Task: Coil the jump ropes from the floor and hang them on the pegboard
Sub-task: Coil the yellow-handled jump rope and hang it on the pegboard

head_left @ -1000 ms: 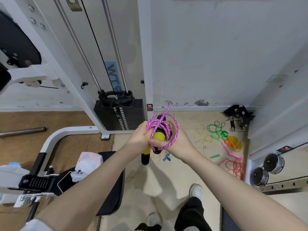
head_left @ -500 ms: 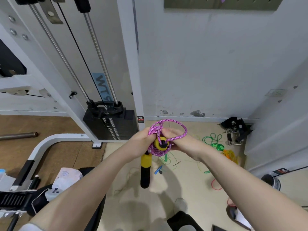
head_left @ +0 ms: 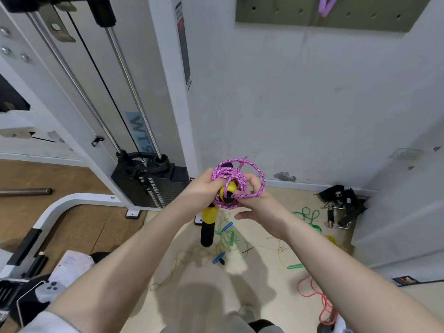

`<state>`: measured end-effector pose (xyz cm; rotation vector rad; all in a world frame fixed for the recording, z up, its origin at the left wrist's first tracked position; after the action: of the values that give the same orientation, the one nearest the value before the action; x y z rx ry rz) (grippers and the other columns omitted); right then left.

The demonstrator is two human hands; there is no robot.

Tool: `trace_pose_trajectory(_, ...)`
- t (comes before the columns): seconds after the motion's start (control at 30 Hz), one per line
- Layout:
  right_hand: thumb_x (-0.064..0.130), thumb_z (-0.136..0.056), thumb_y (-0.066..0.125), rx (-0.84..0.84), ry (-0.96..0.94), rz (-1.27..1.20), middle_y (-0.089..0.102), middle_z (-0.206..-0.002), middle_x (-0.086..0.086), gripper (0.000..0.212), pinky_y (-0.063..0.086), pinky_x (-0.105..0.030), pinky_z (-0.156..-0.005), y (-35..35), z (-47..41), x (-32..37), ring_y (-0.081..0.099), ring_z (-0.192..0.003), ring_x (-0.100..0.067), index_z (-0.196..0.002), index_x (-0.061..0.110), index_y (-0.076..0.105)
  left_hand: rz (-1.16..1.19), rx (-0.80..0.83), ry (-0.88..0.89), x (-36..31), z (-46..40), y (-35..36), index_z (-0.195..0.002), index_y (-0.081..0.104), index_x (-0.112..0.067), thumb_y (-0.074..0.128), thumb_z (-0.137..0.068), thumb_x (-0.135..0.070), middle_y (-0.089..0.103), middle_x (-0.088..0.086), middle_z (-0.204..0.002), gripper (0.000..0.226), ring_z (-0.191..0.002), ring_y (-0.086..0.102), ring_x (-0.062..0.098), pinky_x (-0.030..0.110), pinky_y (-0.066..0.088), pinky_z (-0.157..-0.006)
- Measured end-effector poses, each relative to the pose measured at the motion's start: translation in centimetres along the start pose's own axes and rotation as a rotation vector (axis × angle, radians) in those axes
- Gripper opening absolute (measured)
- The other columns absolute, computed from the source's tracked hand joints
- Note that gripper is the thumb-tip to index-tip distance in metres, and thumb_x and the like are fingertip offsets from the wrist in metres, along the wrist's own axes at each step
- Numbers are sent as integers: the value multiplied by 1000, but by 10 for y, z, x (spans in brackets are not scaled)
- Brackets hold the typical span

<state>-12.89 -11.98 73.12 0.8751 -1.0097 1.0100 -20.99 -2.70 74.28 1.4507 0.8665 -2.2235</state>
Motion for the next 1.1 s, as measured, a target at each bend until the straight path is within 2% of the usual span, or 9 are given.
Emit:
trace_pose_trajectory(0.13,22,-94,50,-124,-40,202,59,-80,5,11,36,-25,-60,-37,-7,13,53,-71,-14,-102,29,48,151,199,-22,-7,-8,26,-120,55,-25,50,-95,-31,67,-4,-110,26,-102,63,12,29,49,-93)
trace_pose_trajectory(0.23,21,-95,47,-136,-39,426,55,-74,12,10,34,-23,-57,-49,-8,20,49,-66,-5,-90,30,49,-130,102,-40,-7,-19,37,-119,51,-22,44,-88,-48,63,3,-113,41,-105,59,19,39,45,-96)
trace_pose_trajectory(0.33,7,-88,48,-231,-195,830,43,-60,7,33,29,-30,-56,-55,-9,30,41,-56,-9,-61,23,37,-339,4,-1,-13,-27,48,-109,51,-10,42,-96,-33,59,8,-103,28,-98,55,25,31,42,-78)
trace_pose_trajectory(0.47,11,-83,48,-462,-143,1061,46,-70,-2,17,33,-31,-58,-69,-4,32,52,-73,-28,-75,18,35,-403,-67,79,-29,-27,62,-105,50,-6,42,-96,-22,50,5,-91,20,-92,50,24,26,27,-63)
trace_pose_trajectory(0.6,-2,-72,52,-105,-217,340,58,-79,6,25,41,-20,-64,-66,0,31,57,-75,-8,-91,14,58,-396,-69,66,-35,-29,54,-103,46,-9,39,-95,-19,54,8,-89,14,-85,50,24,30,32,-62)
trace_pose_trajectory(0.7,11,-68,54,110,-150,-139,62,-109,-9,54,45,-23,-82,-77,-3,24,59,-97,-16,-122,3,52,-436,-69,119,-42,-29,49,-117,47,-7,39,-96,-19,56,8,-102,26,-95,53,24,29,35,-70)
trace_pose_trajectory(0.87,11,-80,54,233,-211,147,56,-131,6,56,43,-25,-99,-77,5,37,55,-116,-15,-131,32,45,-539,-50,129,-46,-33,51,-109,43,-11,41,-96,-22,56,6,-87,18,-78,53,23,30,35,-63)
trace_pose_trajectory(1.0,2,-78,70,323,-231,678,40,-135,8,110,48,-19,-82,-78,3,30,58,-97,-9,-144,39,-11,-401,-27,178,-56,-29,53,-106,47,-18,45,-96,-19,55,-8,-78,10,-73,55,10,15,35,-52)
trace_pose_trajectory(1.1,4,-79,70,272,-280,662,43,-123,26,101,43,-11,-82,-78,-1,32,53,-93,15,-141,41,-1,-157,15,152,-57,-25,56,-107,52,-20,48,-95,-21,62,-7,-88,13,-88,62,13,12,46,-67)
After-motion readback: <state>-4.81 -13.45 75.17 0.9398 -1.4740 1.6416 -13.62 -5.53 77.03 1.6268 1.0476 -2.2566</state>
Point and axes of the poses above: each hand's wrist, its own z-axis away from the middle knuckle, its own y-axis out of the palm, x = y × z, the point moved 6 cm from there along -z, towards the middle knuckle
